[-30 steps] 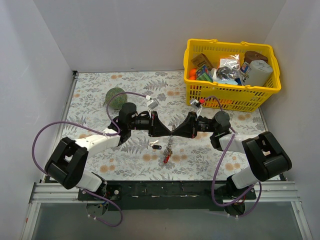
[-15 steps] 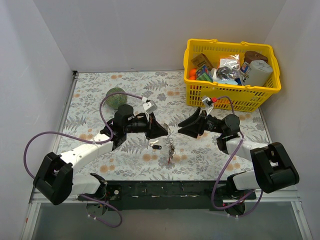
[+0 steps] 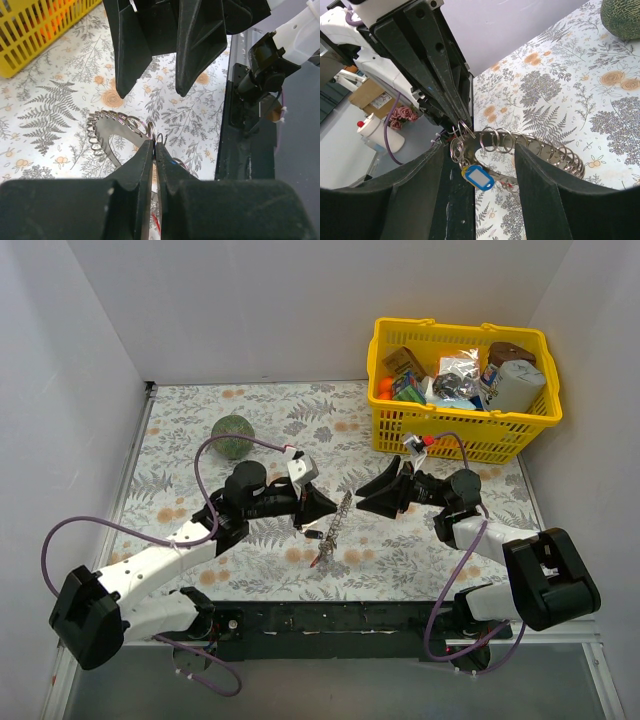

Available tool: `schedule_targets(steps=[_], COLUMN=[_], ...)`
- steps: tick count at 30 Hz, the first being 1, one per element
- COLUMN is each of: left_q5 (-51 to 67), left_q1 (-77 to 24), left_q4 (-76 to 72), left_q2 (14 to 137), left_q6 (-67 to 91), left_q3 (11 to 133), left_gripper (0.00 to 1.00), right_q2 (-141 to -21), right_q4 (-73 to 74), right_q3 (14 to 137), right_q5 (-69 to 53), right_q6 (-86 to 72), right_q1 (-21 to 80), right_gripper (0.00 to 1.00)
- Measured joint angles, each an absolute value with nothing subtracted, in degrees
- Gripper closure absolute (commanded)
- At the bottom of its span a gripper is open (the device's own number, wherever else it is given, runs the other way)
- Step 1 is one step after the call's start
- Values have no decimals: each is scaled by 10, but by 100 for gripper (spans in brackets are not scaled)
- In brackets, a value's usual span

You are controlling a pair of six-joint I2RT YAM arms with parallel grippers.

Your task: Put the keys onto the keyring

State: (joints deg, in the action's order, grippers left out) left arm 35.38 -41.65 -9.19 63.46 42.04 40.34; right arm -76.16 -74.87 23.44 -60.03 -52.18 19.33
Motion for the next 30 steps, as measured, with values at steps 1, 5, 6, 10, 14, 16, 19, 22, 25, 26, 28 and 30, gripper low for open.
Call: schedule_targets(steps=[1,5,6,10,14,16,19,22,25,26,28,30], left_q5=[345,298,284,230,181,158,127,105,86,81,73,66], left_q1=[-421,-443,-449,-471,-491,-501,-517,-531,-543,-547,-552,-553], left_q4=[-92,-89,-89,-89,-91,-91,-92,-95,-102,-105,-110,-113], left_q2=[629,605,598,573,549,538,523,512,505,503,503,503], left_q6=[412,382,374,346,320,307,288,270,255,251,244,243], left_q3=[401,393,389,378,369,366,365,364,361,359,359,358], left_gripper=[100,100,100,100,100,100,100,100,100,100,100,100], right_q2=[-761,-761,-761,-761,-761,-761,-761,-762,-766,-767,-767,-767], right_q4=[-748,-749,-749,-749,-749,-749,-749,-749,-749,-749,-750,-750], right_q3=[234,234,234,234,234,234,234,234,233,233,230,227], right_q5=[-602,-606,-608,-611,-613,-615,-617,-617,-618,-618,-619,-620], right_q6=[-522,-523,-523,-523,-524,-524,-526,-528,-535,-537,-539,-541], right_q1=[193,193,193,193,193,193,194,193,193,193,193,193], right_gripper=[34,34,34,34,34,34,34,34,34,34,34,34])
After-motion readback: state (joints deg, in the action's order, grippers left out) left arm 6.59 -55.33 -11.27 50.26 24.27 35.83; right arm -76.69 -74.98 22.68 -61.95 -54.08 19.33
